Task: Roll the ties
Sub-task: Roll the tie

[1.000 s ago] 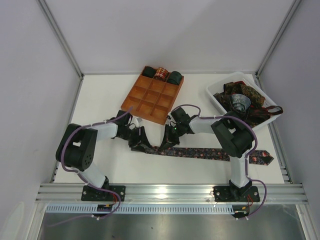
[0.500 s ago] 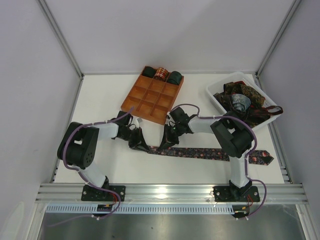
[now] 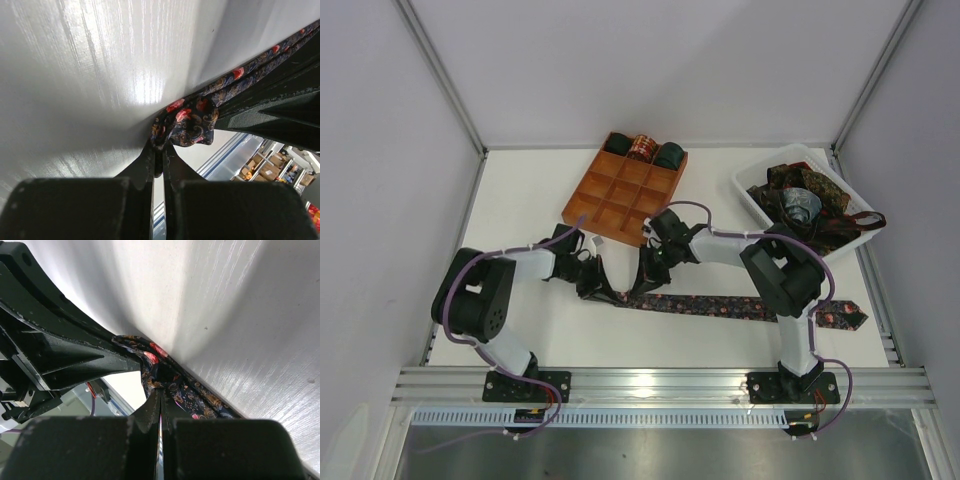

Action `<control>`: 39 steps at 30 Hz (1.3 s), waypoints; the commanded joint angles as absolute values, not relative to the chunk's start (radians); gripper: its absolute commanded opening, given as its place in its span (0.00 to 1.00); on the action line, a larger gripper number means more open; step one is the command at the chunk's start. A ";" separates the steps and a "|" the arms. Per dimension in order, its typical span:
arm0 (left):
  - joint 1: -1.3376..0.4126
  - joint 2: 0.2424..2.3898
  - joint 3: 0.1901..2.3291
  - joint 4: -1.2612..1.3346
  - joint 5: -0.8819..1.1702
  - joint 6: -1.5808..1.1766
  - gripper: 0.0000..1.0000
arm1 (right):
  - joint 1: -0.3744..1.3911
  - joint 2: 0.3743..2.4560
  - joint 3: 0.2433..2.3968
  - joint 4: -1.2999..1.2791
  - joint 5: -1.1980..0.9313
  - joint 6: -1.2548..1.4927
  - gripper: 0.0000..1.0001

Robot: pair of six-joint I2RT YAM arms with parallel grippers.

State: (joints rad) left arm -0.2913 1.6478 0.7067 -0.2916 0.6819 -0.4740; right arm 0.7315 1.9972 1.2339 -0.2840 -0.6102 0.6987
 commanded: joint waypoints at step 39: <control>-0.285 1.571 0.764 -0.359 0.624 -0.448 0.00 | 0.752 1.991 1.166 -0.301 -0.534 0.618 0.00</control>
State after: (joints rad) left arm -0.2913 1.6157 0.7227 -0.3485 0.6395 -0.4698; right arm 0.7452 1.9888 1.1774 -0.2848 -0.5804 0.6678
